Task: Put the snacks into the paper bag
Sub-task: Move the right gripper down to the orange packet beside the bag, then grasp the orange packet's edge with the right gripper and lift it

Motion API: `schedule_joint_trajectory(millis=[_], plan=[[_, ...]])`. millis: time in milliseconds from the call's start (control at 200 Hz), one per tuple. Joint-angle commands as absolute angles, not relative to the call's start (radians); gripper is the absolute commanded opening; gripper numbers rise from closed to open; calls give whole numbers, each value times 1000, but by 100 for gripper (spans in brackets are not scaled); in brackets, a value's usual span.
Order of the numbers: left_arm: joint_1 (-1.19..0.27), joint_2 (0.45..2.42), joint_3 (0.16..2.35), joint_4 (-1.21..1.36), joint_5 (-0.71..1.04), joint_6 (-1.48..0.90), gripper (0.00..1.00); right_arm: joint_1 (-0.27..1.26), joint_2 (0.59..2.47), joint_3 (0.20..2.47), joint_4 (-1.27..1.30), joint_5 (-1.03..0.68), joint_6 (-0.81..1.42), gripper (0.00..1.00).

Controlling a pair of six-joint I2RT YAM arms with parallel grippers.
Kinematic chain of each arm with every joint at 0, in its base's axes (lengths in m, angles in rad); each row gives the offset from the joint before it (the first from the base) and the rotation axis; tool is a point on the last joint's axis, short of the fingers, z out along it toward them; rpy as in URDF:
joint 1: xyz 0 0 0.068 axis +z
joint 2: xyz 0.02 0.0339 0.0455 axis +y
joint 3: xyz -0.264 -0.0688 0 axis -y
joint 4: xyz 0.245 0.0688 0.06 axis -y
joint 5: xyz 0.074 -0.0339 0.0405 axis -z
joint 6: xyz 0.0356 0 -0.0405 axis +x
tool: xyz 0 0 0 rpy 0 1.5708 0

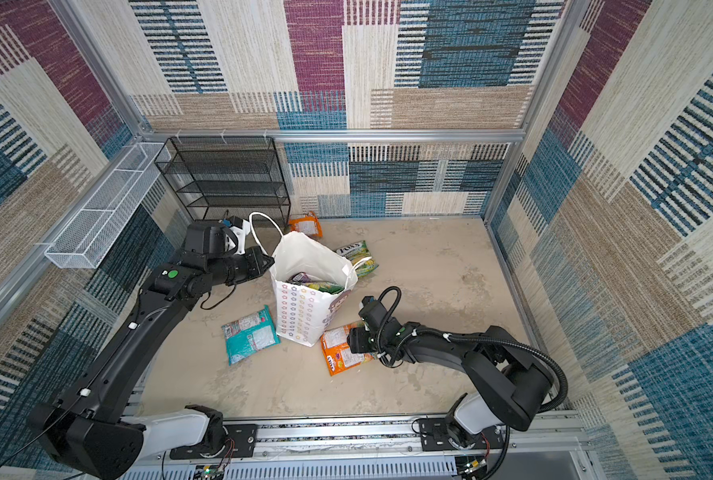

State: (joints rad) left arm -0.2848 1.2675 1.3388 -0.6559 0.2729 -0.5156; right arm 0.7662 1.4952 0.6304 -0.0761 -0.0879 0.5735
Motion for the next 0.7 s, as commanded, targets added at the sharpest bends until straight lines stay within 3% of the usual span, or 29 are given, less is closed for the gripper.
schedule_joint_trajectory(millis=[0,436,691], plan=[[-286,1264,1342,-647,281,-502,0,768,1517,627,-139,-136,582,61],[-293,1261,1343,-648,278,-497,0,767,1448,614,-158,-76,592,23],[-297,1250,1345,-649,270,-490,0,747,1387,639,-191,-51,581,9]])
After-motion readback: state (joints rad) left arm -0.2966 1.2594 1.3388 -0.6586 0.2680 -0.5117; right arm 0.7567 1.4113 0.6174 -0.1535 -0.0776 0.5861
